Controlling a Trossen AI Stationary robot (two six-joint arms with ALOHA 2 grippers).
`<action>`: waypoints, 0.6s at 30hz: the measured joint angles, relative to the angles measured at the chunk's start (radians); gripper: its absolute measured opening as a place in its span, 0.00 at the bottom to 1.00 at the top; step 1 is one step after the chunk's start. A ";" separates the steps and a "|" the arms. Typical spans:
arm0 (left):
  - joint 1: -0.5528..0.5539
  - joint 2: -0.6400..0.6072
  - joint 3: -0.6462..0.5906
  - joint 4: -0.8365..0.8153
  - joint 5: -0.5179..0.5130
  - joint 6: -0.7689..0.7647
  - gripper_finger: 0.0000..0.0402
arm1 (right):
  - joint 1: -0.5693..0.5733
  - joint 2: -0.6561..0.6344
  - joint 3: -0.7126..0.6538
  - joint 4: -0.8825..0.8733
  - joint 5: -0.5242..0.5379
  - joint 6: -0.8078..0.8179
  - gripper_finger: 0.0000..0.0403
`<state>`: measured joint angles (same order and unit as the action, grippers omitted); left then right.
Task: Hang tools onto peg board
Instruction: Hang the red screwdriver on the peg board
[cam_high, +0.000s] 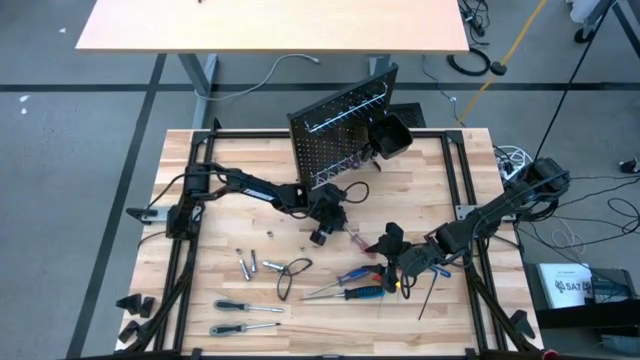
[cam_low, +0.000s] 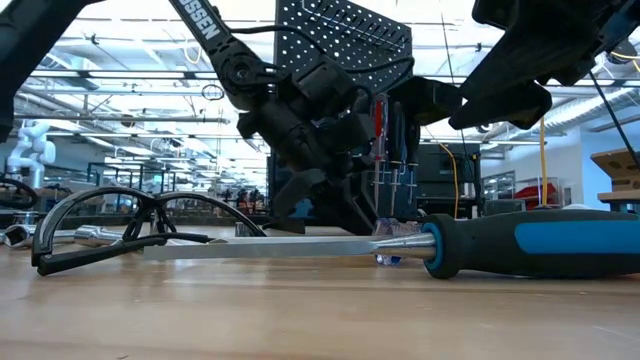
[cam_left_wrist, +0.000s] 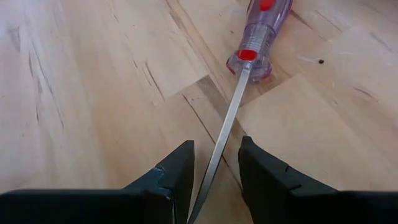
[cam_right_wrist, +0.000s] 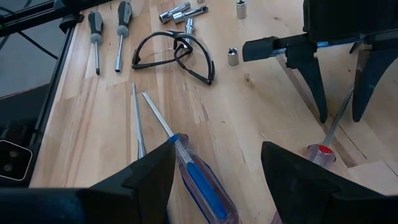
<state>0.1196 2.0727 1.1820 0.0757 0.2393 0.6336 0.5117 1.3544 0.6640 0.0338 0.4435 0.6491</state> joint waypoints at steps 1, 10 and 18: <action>0.000 0.000 0.001 -0.004 -0.001 0.000 0.32 | 0.000 0.000 0.000 0.000 0.000 0.000 0.57; -0.011 0.000 0.001 -0.017 -0.005 -0.003 0.18 | 0.000 0.000 0.000 0.000 0.000 0.001 0.57; -0.044 -0.024 0.000 -0.066 -0.033 -0.001 0.04 | 0.000 0.000 0.000 0.000 0.000 -0.004 0.57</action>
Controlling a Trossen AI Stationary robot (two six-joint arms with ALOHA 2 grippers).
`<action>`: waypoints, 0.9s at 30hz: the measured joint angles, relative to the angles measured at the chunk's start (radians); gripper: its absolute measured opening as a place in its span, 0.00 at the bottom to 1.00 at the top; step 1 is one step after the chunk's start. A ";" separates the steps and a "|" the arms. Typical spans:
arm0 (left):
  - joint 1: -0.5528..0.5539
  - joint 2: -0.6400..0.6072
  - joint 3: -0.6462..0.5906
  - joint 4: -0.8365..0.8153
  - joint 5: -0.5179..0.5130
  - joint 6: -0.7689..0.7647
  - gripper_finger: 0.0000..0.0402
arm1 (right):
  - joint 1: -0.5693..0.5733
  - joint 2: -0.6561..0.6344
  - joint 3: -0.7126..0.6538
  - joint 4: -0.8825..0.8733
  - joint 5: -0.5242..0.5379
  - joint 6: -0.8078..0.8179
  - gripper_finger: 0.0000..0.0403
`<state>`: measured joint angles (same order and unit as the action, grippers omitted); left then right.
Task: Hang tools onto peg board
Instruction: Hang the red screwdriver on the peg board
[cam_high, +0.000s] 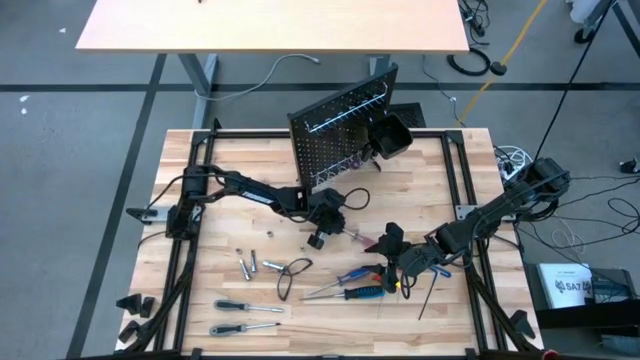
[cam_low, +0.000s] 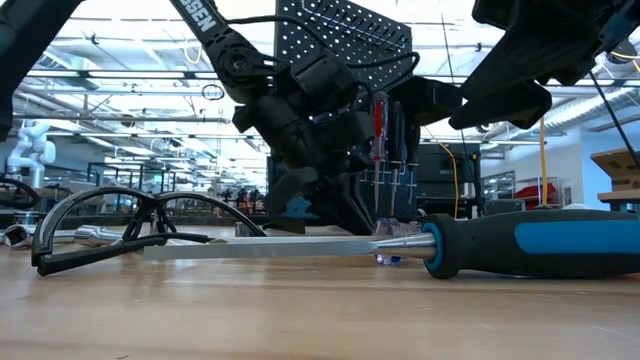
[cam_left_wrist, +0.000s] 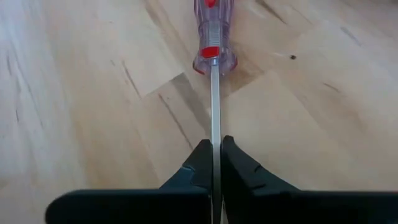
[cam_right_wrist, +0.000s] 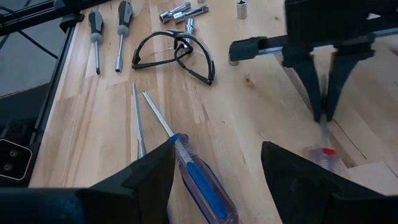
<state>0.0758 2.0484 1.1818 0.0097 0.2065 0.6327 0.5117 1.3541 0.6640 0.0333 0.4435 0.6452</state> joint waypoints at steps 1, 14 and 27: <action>-0.007 -0.012 -0.001 -0.021 -0.008 0.000 0.04 | -0.001 -0.003 0.000 -0.002 -0.001 -0.002 0.57; -0.090 -0.285 -0.013 -0.214 -0.089 -0.051 0.02 | 0.034 -0.175 0.000 0.002 0.010 -0.029 0.57; -0.097 -0.694 -0.474 0.357 0.023 -0.330 0.02 | 0.151 -0.208 0.000 0.011 0.261 -0.128 0.57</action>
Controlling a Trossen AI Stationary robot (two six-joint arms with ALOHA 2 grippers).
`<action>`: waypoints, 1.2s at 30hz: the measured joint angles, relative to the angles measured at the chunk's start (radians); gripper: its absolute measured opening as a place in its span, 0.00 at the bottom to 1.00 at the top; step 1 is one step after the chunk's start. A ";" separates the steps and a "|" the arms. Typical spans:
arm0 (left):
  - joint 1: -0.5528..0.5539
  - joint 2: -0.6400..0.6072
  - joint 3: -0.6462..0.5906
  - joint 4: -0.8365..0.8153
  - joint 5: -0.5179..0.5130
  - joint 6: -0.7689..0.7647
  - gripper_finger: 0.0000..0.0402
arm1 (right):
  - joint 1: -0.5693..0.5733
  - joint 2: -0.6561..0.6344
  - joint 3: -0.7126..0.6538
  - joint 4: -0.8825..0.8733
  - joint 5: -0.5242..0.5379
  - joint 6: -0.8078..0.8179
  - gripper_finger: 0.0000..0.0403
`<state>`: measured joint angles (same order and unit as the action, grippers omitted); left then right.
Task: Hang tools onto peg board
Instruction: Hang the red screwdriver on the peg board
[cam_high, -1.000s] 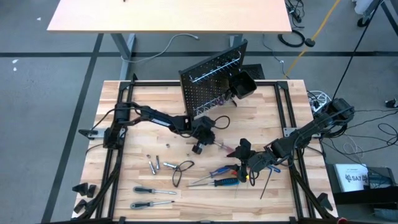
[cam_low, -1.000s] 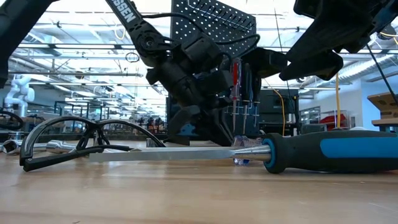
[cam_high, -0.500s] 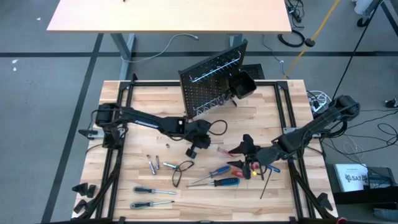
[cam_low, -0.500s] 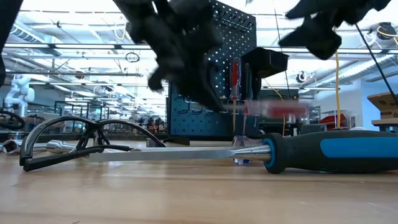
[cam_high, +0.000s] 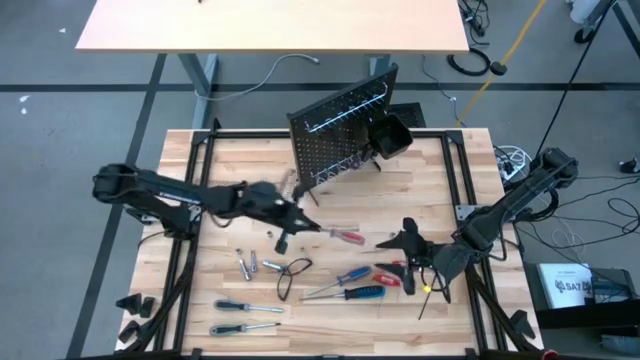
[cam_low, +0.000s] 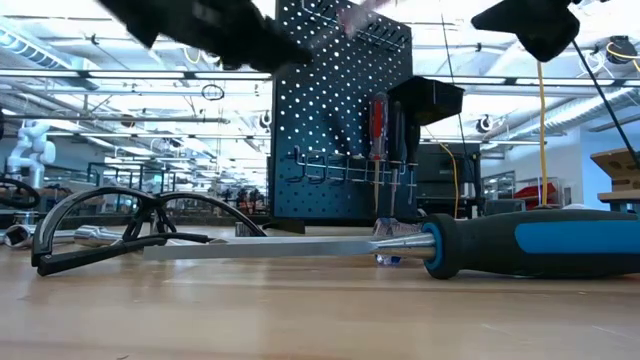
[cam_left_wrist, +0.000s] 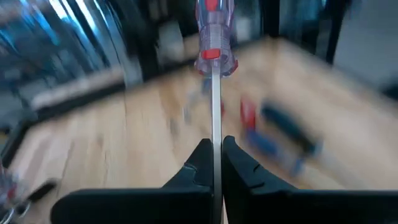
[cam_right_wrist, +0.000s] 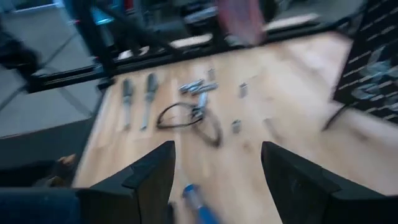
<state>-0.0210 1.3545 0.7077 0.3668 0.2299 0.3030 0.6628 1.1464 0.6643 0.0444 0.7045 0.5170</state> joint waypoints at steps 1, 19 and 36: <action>-0.004 -0.008 -0.054 0.140 0.013 -0.054 0.02 | -0.005 0.012 0.000 0.016 0.033 -0.017 0.57; -0.093 0.174 -0.184 0.883 0.003 -0.320 0.02 | -0.205 0.396 0.000 1.184 -0.092 -0.728 0.57; -0.091 0.177 -0.184 0.880 0.000 -0.314 0.02 | -0.337 0.397 0.070 1.131 -0.348 -0.662 0.57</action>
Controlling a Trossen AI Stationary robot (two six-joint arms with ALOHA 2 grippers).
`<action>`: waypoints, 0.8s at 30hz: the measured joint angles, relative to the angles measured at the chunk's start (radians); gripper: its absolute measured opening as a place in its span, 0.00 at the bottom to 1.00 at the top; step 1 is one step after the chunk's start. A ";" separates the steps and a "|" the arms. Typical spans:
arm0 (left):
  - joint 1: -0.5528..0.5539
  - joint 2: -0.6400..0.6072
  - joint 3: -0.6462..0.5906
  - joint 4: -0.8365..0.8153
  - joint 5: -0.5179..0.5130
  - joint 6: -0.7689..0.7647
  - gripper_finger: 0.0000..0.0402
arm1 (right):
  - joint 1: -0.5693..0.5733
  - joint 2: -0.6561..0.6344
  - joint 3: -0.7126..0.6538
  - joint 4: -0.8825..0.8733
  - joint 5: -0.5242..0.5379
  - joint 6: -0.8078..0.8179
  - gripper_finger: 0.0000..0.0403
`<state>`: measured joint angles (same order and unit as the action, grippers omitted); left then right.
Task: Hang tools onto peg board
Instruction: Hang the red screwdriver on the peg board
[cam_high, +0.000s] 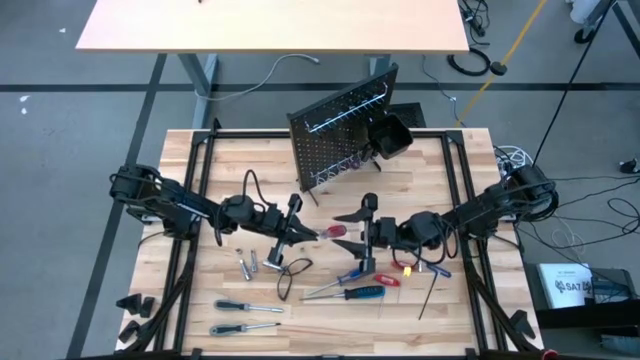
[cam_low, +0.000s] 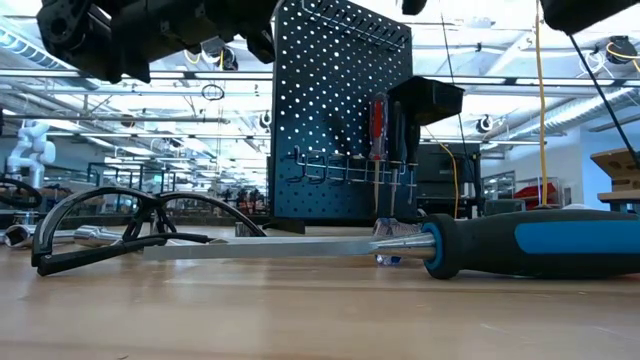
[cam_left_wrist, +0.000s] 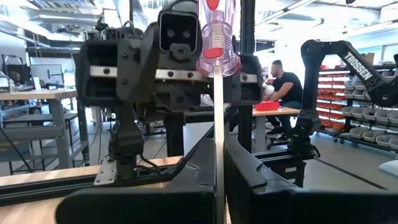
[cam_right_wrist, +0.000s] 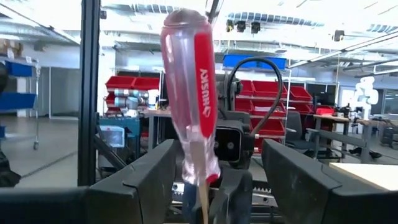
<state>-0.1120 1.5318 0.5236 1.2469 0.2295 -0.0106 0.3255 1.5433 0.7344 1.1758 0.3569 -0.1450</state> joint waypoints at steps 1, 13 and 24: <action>0.000 0.000 0.000 0.000 0.000 0.000 0.02 | -0.005 0.000 0.014 -0.024 0.000 -0.005 0.57; 0.000 0.000 0.000 0.002 -0.002 0.000 0.02 | -0.017 0.000 0.108 -0.177 -0.024 -0.006 0.46; 0.000 0.000 0.001 -0.043 -0.099 -0.009 0.18 | -0.018 0.000 0.108 -0.178 -0.015 -0.017 0.17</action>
<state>-0.1116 1.5318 0.5247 1.2036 0.1303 -0.0200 0.3073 1.5433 0.8421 0.9982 0.3421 -0.1619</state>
